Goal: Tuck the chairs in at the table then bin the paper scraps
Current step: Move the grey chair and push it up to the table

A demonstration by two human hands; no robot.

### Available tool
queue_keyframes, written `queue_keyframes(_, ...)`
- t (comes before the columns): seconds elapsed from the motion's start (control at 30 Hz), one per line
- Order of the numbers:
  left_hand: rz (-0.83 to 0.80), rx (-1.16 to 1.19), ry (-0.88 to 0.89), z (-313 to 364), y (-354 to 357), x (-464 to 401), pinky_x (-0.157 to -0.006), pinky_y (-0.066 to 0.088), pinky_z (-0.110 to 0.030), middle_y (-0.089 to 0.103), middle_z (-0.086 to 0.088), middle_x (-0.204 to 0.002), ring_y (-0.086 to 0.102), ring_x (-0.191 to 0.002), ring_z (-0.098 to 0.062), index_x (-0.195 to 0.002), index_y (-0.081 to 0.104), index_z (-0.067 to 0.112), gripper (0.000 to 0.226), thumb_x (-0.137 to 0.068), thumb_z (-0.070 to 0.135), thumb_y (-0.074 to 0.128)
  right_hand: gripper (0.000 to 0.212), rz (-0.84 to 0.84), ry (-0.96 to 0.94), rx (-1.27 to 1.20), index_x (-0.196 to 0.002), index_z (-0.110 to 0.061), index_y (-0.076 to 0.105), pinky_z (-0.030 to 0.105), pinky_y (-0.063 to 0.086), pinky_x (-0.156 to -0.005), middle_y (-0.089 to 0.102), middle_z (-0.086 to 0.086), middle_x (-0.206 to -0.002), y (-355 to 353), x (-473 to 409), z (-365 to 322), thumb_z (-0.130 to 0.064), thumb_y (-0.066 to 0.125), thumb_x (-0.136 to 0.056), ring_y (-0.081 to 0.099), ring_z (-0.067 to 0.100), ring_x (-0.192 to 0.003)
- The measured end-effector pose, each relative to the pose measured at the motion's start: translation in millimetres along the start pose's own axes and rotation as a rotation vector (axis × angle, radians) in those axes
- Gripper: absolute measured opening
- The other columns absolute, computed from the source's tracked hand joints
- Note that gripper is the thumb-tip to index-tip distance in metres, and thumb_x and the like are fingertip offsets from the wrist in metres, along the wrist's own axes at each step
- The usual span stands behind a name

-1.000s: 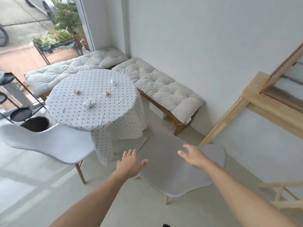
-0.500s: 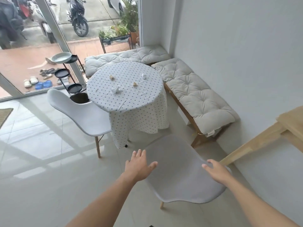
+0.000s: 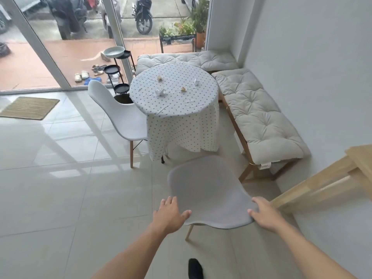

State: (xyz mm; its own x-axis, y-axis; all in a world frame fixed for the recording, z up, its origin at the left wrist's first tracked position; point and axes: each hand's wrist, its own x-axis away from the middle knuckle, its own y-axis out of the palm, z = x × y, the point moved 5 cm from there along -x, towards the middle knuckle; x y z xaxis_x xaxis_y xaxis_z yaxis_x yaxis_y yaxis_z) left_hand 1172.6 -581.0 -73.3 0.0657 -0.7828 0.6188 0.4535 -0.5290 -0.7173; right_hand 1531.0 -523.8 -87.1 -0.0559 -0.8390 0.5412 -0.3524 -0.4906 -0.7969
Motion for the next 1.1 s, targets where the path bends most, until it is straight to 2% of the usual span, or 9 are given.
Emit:
queue_keyframes(0.17, -0.003, 0.086, -0.040, 27.5, 35.2, 11.2, -0.127, 0.024, -0.056, 0.018, -0.006, -0.176, 0.009, -0.164, -0.029, -0.166, 0.021, 0.014, 0.090, -0.099, 0.068, 0.044, 0.066, -0.004, -0.039, 0.026, -0.149, -0.016, 0.051, 0.043, 0.040, -0.118, 0.050, 0.005, -0.156, -7.0, -7.1, 20.4, -0.049, 0.064, -0.094, 0.043, 0.026, -0.147)
queue_keyframes(0.37, -0.050, 0.178, -0.128, 71.0, 78.9, 9.1, -0.123, 0.031, -0.054, 0.032, -0.004, -0.170, 0.021, -0.159, -0.030, -0.160, 0.032, 0.015, 0.094, -0.092, 0.079, 0.042, 0.057, -0.161, -0.013, -0.213, -0.119, -0.019, 0.068, 0.041, 0.052, -0.104, 0.073, -0.001, -0.120, -17.9, -32.2, 53.8, -0.059, 0.080, -0.080, 0.066, 0.024, -0.120)
queue_keyframes(0.47, -0.058, 0.289, -0.170, 88.5, 99.6, 7.0, -0.113, 0.042, -0.048, 0.056, -0.003, -0.150, 0.045, -0.142, -0.028, -0.139, 0.051, 0.020, 0.081, -0.087, 0.083, 0.044, 0.036, -0.293, -0.041, -0.385, -0.104, -0.027, 0.075, 0.032, 0.053, -0.102, 0.078, -0.009, -0.116, -16.3, -36.4, 65.3, -0.052, 0.086, -0.080, 0.072, 0.006, -0.105)
queue_keyframes(0.57, -0.017, 0.445, -0.182, 99.7, 109.8, 0.3, -0.113, 0.044, -0.039, 0.062, -0.002, -0.147, 0.054, -0.140, -0.025, -0.144, 0.054, 0.020, 0.078, -0.090, 0.077, 0.052, 0.054, -0.350, -0.053, -0.449, -0.114, -0.023, 0.071, 0.028, 0.054, -0.099, 0.077, -0.008, -0.118, -14.2, -42.4, 70.1, -0.057, 0.087, -0.075, 0.072, 0.007, -0.108)
queue_keyframes(0.63, -0.017, 0.542, -0.180, 103.9, 112.1, -2.5, -0.114, 0.042, -0.033, 0.063, 0.001, -0.147, 0.057, -0.138, -0.021, -0.147, 0.053, 0.018, 0.073, -0.094, 0.068, 0.059, 0.049, -0.374, -0.063, -0.478, -0.110, -0.024, 0.071, 0.014, 0.054, -0.081, 0.078, -0.013, -0.113, -14.3, -47.2, 70.5, -0.055, 0.088, -0.076, 0.072, -0.004, -0.098)
queue_keyframes(0.73, -0.003, 0.694, -0.173, 106.8, 115.6, 0.4, -0.113, 0.044, -0.025, 0.070, 0.019, -0.129, 0.066, -0.118, 0.005, -0.138, 0.058, 0.025, 0.052, -0.097, 0.055, 0.066, 0.033, -0.413, -0.076, -0.529, -0.098, -0.026, 0.071, 0.005, 0.048, -0.055, 0.079, -0.029, -0.081, -14.5, -51.2, 68.2, -0.046, 0.089, -0.079, 0.071, -0.015, -0.072)
queue_keyframes(0.87, 0.029, 0.883, -0.106, 107.0, 122.3, -2.5, -0.084, 0.043, 0.005, 0.069, 0.050, -0.097, 0.061, -0.097, 0.030, -0.111, 0.059, 0.039, 0.019, -0.099, 0.036, 0.073, 0.024, -0.464, -0.081, -0.635, -0.093, -0.025, 0.067, 0.000, 0.043, -0.045, 0.071, -0.039, -0.066, -12.4, -55.0, 64.2, -0.032, 0.088, -0.085, 0.065, -0.023, -0.061)
queue_keyframes(1.0, 0.023, 0.944, -0.102, 108.6, 124.0, -6.2, -0.115, 0.047, -0.025, 0.077, 0.017, -0.124, 0.068, -0.120, 0.002, -0.132, 0.062, 0.024, 0.046, -0.093, 0.043, 0.078, 0.022, -0.467, -0.108, -0.653, -0.098, -0.022, 0.072, 0.001, 0.043, -0.048, 0.074, -0.032, -0.067, -11.2, -56.8, 64.4, -0.034, 0.086, -0.086, 0.066, -0.017, -0.058)
queue_keyframes(1.1, 0.091, 0.967, -0.145, 110.5, 122.3, -8.7, -0.121, 0.042, -0.041, 0.067, 0.000, -0.139, 0.062, -0.132, -0.017, -0.140, 0.052, 0.012, 0.074, -0.086, 0.056, 0.079, 0.028, -0.442, -0.142, -0.658, -0.109, -0.021, 0.075, 0.001, 0.044, -0.054, 0.079, -0.030, -0.081, -15.2, -58.5, 62.7, -0.036, 0.085, -0.087, 0.069, -0.016, -0.068)
